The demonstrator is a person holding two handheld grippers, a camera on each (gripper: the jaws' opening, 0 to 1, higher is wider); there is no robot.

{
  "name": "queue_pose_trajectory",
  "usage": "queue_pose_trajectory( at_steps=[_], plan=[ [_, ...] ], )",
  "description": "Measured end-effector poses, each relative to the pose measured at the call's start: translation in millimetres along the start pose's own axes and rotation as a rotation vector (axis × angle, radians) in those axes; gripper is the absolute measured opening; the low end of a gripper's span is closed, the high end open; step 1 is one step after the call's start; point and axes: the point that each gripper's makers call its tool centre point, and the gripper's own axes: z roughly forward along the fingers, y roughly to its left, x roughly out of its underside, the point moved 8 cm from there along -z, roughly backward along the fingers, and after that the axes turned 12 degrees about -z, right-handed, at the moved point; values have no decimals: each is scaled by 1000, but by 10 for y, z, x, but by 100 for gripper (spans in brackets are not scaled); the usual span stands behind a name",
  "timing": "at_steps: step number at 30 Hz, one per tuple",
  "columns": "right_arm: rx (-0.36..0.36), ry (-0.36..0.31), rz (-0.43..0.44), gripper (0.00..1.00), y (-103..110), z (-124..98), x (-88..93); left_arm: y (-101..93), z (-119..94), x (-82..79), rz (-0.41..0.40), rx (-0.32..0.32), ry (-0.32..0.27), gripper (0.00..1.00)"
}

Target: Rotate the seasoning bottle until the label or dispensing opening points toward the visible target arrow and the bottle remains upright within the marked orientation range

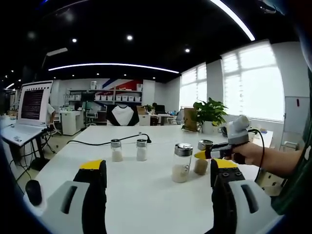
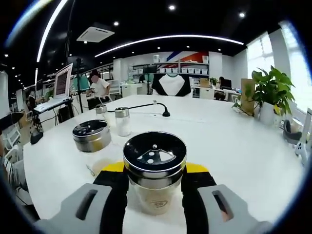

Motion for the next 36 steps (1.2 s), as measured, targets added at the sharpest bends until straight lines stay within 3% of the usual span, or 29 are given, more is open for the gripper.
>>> queue_pose_trajectory(
  at_steps=[8, 10, 13, 22, 26, 36],
  plan=[
    [7, 1, 4, 41, -5, -2, 2, 17, -5, 0, 1, -6, 0, 93],
    [10, 35, 38, 42, 1, -11, 1, 16, -5, -2, 1, -5, -1, 93],
    [26, 10, -30, 49, 7, -17, -37, 15, -5, -3, 1, -4, 0, 93],
    [20, 17, -24, 49, -16, -95, -24, 8, -11, 2, 0, -5, -2, 93],
    [14, 15, -59, 44, -32, -142, -34, 8, -14, 4, -2, -5, -1, 93],
    [-83, 0, -94, 55, -62, -138, -68, 13, -42, -8, 2, -11, -5, 93]
  ],
)
